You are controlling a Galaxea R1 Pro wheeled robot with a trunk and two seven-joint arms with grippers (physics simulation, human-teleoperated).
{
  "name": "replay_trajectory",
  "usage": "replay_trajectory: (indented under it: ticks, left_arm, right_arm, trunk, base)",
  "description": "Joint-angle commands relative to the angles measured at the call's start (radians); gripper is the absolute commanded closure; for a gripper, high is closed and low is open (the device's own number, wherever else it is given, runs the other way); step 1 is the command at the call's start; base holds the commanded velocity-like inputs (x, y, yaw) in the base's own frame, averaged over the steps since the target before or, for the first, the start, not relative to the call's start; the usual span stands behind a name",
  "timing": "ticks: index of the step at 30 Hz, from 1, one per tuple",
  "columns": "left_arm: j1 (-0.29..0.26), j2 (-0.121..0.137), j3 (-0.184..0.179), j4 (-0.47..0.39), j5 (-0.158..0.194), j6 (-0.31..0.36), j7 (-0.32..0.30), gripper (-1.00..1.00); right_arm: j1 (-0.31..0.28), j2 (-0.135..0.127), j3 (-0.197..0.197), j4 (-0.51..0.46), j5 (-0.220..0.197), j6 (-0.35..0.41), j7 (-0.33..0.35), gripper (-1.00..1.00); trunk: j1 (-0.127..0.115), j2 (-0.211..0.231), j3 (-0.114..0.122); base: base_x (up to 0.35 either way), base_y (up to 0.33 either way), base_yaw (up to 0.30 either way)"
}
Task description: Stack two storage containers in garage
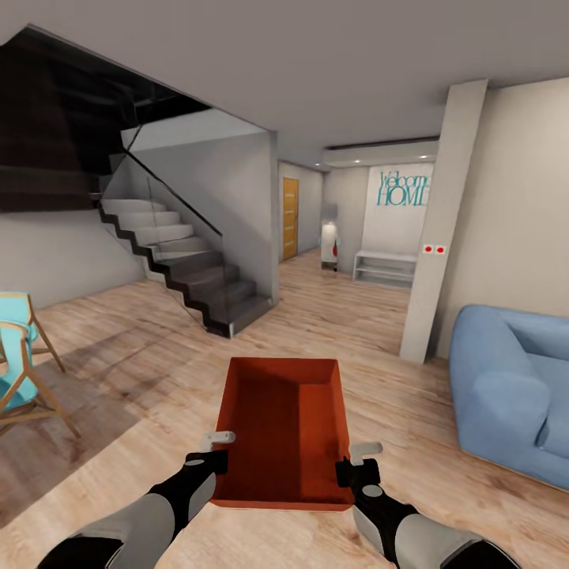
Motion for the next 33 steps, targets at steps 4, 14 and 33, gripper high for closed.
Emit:
replay_trajectory:
  ticks: [4,14,33]
  left_arm:
    - [0.000,0.000,-0.006,-0.003,-0.012,0.004,0.011,1.00]
    - [0.000,0.002,-0.006,-0.002,-0.011,0.004,0.011,1.00]
    - [0.000,0.002,-0.004,-0.004,-0.008,0.004,0.011,1.00]
  right_arm:
    - [-0.002,0.001,-0.079,-0.001,-0.003,-0.001,0.000,1.00]
    - [-0.002,0.001,-0.079,-0.001,-0.004,-0.002,-0.001,1.00]
    - [-0.002,0.001,-0.080,-0.001,-0.004,-0.003,0.000,1.00]
  trunk:
    - [0.001,-0.002,-0.002]
    - [0.001,-0.002,-0.002]
    - [0.001,-0.002,-0.002]
  base:
    - [0.322,0.000,0.000]
    - [0.322,0.000,-0.015]
    - [0.322,0.000,-0.141]
